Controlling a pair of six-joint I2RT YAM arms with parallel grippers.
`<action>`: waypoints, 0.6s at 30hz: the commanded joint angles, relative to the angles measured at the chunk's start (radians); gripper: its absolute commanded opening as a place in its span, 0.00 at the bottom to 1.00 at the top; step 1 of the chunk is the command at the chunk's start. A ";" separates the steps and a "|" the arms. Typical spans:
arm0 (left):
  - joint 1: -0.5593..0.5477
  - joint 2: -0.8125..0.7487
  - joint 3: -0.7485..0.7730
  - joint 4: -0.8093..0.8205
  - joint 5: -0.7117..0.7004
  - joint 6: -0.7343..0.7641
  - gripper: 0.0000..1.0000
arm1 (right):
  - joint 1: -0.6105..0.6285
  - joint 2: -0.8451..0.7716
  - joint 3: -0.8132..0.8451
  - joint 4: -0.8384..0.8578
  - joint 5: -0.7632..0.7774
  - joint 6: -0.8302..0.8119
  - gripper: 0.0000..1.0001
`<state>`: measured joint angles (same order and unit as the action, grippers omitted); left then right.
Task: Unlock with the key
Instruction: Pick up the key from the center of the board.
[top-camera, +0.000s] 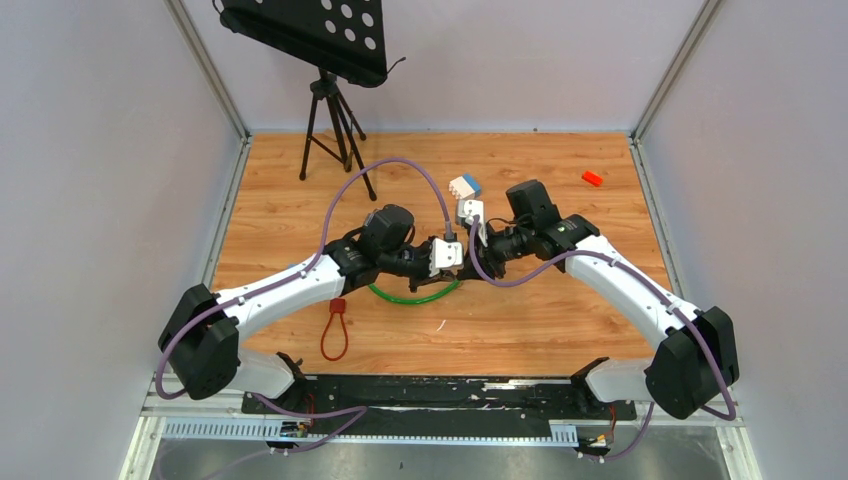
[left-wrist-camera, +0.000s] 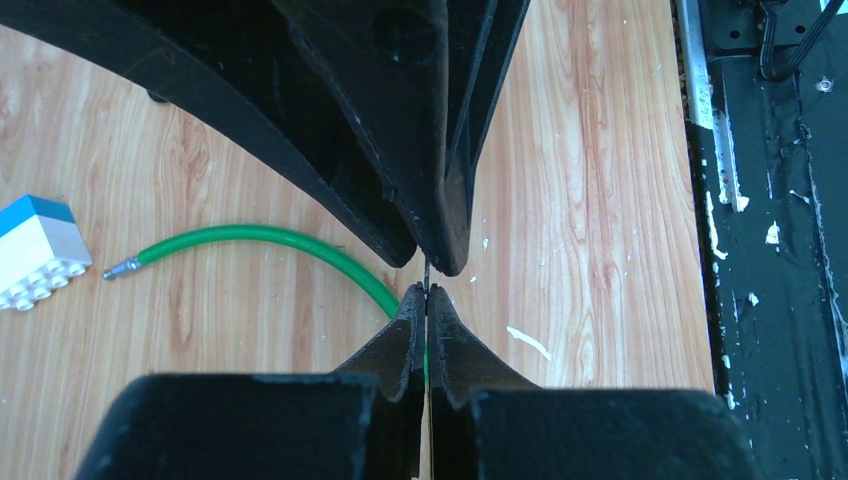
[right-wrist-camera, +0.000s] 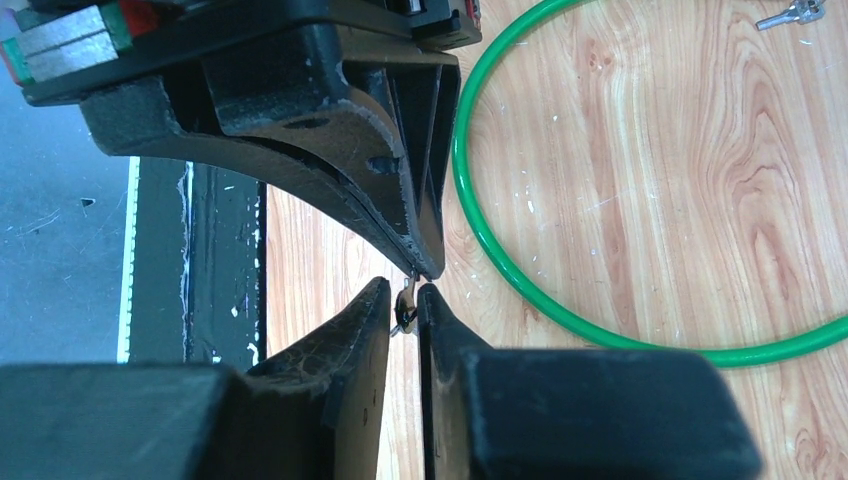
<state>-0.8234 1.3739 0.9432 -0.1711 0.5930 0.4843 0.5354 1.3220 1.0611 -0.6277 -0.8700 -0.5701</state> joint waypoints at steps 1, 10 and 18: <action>-0.002 -0.029 0.028 0.031 0.000 -0.013 0.00 | -0.003 -0.015 0.002 -0.002 -0.024 -0.022 0.18; -0.002 -0.030 0.028 0.028 0.001 -0.012 0.00 | -0.003 -0.015 0.002 -0.008 -0.007 -0.032 0.12; -0.002 -0.034 0.026 0.021 0.015 -0.010 0.00 | -0.002 -0.016 0.003 -0.010 0.013 -0.044 0.00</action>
<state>-0.8234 1.3735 0.9432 -0.1715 0.5934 0.4789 0.5350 1.3220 1.0611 -0.6392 -0.8528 -0.5934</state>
